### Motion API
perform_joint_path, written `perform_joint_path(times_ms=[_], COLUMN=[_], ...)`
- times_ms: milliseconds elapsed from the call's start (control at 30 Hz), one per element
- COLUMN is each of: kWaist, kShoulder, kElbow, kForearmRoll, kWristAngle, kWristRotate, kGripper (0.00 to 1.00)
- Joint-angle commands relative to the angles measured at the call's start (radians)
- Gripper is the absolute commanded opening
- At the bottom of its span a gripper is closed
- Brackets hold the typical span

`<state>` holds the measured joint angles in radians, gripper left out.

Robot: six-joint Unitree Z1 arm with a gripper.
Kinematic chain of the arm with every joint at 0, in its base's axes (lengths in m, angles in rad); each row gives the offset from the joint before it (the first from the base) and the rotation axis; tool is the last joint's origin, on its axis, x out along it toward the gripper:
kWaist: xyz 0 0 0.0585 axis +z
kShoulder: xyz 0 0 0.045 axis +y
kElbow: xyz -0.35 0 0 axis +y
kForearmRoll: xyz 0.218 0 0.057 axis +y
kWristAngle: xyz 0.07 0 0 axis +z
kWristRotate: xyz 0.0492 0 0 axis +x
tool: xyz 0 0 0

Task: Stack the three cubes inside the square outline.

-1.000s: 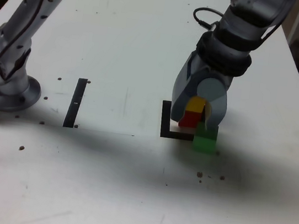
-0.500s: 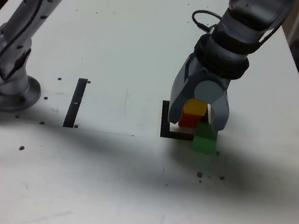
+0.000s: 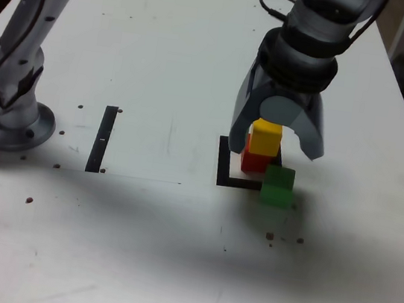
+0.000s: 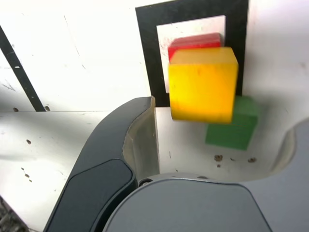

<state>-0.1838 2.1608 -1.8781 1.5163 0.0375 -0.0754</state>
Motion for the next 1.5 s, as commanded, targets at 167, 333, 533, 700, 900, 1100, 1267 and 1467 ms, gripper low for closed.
perform_joint_path(times_ms=[167, 333, 533, 700, 900, 1100, 1267, 1467], kWaist=[-0.048, -0.065, -0.074, -0.075, -0.074, -0.068, -0.062, -0.062], kShoulder=[0.013, 0.039, 0.067, 0.089, 0.12, 0.126, 0.126, 0.126], kElbow=[-0.041, -0.053, -0.055, -0.052, -0.029, 0.014, 0.027, 0.026], kForearmRoll=[0.007, 0.007, -0.002, -0.02, -0.07, -0.119, -0.128, -0.125], kWristAngle=[0.001, -0.015, -0.037, -0.047, -0.064, -0.069, -0.071, -0.083], kWristRotate=[-0.016, -0.021, -0.021, -0.021, -0.015, -0.011, -0.012, -0.026], kGripper=[1.0, 1.0, 0.99, 0.99, 0.99, 0.98, 0.92, 0.72])
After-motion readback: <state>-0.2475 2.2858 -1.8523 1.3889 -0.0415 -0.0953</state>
